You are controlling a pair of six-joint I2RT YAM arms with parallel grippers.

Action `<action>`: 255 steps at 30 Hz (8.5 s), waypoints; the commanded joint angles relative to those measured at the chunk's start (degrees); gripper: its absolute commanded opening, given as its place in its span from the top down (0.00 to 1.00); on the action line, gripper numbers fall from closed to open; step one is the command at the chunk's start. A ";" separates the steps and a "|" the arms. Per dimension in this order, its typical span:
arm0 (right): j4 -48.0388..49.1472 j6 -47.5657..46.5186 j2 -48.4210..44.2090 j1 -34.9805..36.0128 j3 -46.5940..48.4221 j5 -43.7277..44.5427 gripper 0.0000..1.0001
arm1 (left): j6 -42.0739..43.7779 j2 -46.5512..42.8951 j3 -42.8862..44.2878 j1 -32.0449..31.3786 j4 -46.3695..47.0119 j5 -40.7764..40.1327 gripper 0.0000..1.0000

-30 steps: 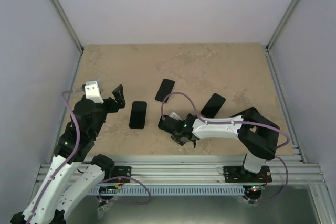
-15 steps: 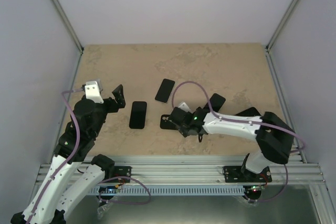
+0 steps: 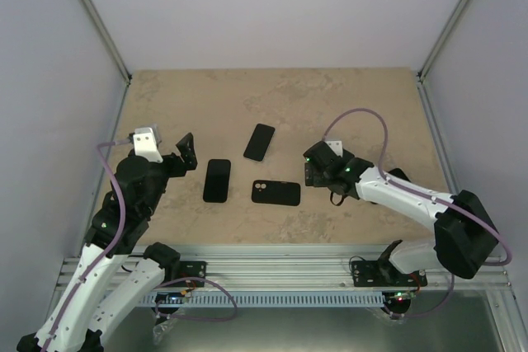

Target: Put the phone into the phone case

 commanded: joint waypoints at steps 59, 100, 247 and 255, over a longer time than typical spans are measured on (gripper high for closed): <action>-0.26 18.12 28.31 -17.01 6.47 -7.52 0.02 | 0.54 -0.60 -0.58 0.32 1.67 2.88 0.01; 5.91 3.55 8.90 -6.81 0.21 -5.95 0.49 | -16.71 9.06 -5.93 0.31 9.23 32.64 0.01; 82.48 11.87 -9.21 13.66 -21.21 -38.66 0.68 | -52.10 -10.60 -44.99 -5.54 73.01 37.59 1.00; 87.48 13.13 -7.29 12.42 -20.87 -43.56 0.88 | -51.85 -9.75 -45.34 -5.56 73.88 38.65 1.00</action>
